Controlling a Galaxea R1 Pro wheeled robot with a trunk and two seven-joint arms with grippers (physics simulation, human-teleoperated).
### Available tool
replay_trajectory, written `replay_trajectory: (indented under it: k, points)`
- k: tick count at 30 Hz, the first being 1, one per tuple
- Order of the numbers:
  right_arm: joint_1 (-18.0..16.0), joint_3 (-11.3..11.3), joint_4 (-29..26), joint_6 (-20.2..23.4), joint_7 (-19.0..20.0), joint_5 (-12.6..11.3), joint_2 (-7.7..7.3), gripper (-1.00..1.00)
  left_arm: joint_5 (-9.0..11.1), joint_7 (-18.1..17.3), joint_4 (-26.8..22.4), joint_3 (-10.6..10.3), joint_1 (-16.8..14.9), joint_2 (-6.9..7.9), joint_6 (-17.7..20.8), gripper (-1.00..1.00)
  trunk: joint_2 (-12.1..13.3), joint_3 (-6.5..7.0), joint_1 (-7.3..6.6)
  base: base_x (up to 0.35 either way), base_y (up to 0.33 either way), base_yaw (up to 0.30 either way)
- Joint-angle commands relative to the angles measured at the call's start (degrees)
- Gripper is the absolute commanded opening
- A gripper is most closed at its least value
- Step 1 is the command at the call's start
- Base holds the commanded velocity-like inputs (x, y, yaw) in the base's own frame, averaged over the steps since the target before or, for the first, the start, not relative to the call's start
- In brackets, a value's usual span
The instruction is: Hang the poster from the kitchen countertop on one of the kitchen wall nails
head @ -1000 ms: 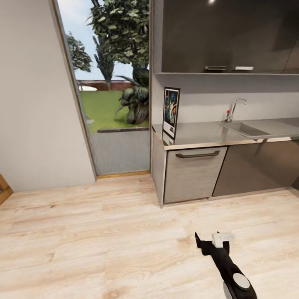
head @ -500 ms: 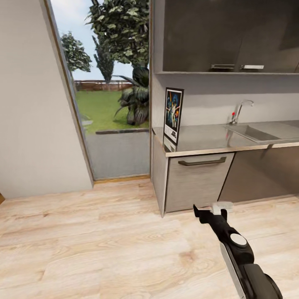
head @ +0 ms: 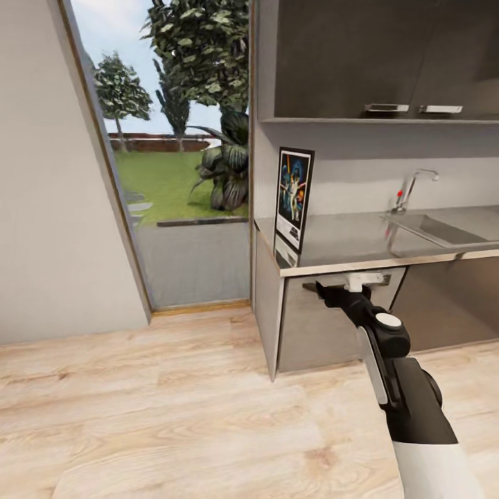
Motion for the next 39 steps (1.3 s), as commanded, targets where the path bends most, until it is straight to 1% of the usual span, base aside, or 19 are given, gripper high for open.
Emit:
replay_trajectory:
  k: [1, 3, 10, 34, 39]
  points:
    - [-0.6, 0.03, -0.06, 1.08, -0.02, 0.0, -0.01, 1.0, -0.01, 0.0, -0.11, 0.1, 0.02, -0.03, 0.01, 1.0, -0.02, -0.05, 0.04, 0.33, 0.0, 0.0]
    - [-2.13, 0.03, -0.06, 3.14, -0.02, 0.0, 0.0, 1.0, -0.01, 0.0, -0.12, 0.1, 0.02, -0.03, 0.01, 1.0, -0.02, -0.05, 0.04, 0.33, 0.0, 0.0]
    - [-3.18, 0.11, -0.06, 4.5, 0.04, -0.07, 0.12, 1.0, -0.01, 0.0, -0.14, 0.1, 0.02, -0.03, -0.06, 1.0, -0.02, -0.05, 0.04, 0.33, 0.0, 0.0]
    - [-2.55, 0.21, 0.11, 4.19, 0.14, -0.17, 0.18, 1.0, -0.01, 0.0, -0.14, 0.19, 0.02, -0.03, -0.08, 1.0, -0.02, -0.05, 0.04, 0.33, 0.0, 0.0]
    - [-2.5, 0.17, 0.26, 4.19, 0.18, -0.18, 0.18, 1.0, -0.01, 0.0, -0.14, 0.26, 0.02, -0.03, -0.15, 1.0, -0.02, -0.05, 0.04, 0.089, 0.0, 0.0]
